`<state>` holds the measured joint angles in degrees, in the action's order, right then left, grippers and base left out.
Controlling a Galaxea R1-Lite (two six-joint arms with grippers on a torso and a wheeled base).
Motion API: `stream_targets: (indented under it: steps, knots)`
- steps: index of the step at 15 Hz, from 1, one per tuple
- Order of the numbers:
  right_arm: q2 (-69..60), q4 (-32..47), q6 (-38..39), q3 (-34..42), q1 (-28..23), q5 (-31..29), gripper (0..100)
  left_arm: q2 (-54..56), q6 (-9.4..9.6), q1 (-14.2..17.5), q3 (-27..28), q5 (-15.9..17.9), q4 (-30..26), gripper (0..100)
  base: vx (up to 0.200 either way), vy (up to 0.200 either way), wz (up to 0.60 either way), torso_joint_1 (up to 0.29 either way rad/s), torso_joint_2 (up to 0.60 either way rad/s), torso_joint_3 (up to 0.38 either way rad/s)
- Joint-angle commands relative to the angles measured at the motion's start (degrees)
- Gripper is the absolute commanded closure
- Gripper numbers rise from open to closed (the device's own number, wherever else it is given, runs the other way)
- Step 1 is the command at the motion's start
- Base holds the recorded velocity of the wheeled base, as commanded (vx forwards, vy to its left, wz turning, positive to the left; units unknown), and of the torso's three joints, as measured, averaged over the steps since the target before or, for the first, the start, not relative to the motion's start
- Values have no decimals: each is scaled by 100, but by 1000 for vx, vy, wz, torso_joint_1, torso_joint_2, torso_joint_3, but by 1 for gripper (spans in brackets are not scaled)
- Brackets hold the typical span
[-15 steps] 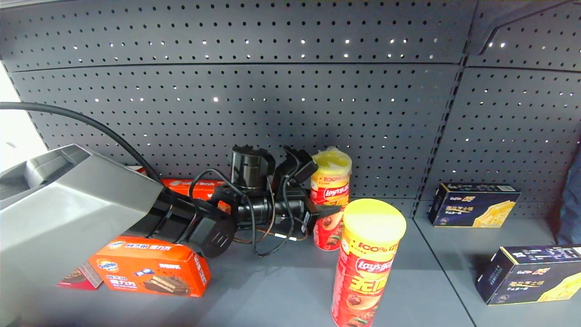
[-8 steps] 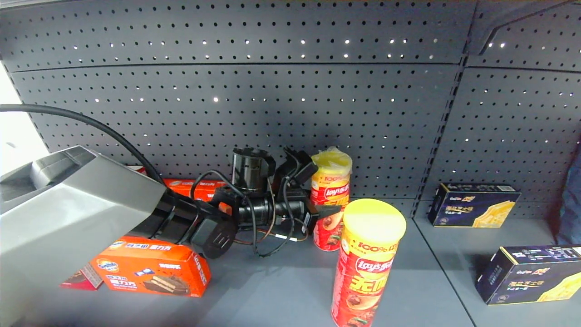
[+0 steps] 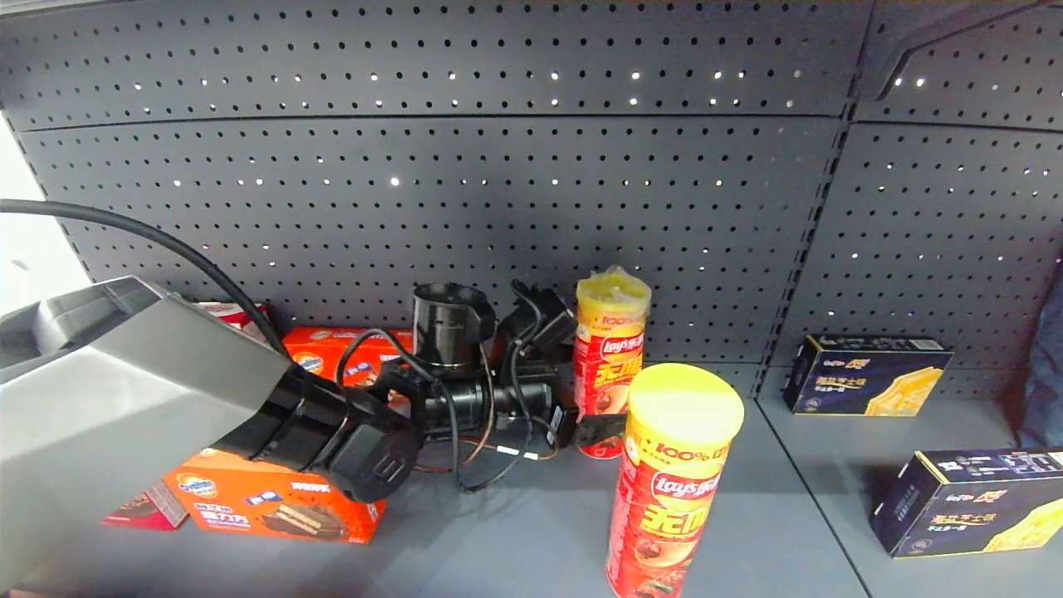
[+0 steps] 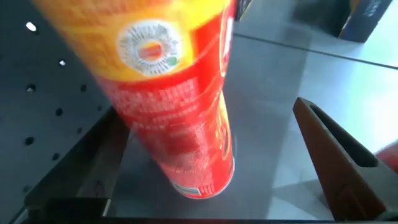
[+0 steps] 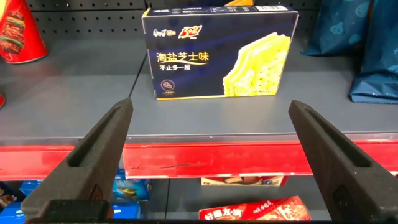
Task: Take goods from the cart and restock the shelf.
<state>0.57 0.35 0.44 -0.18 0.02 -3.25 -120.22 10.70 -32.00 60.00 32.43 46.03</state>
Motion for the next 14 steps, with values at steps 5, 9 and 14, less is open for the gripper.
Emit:
stream_targets:
  steps: [5,9,14]
  knots:
    - [13,0,0,1,-2,0,0,1010,-33,71,-973,-421,284,0,0,0,0,0,0,0]
    - [13,0,0,1,6,0,0,1432,-33,80,-1316,-465,266,0,0,0,0,0,0,0]
    - [13,0,0,1,6,0,0,2117,-33,141,-1869,-1177,222,0,0,0,0,0,0,0]
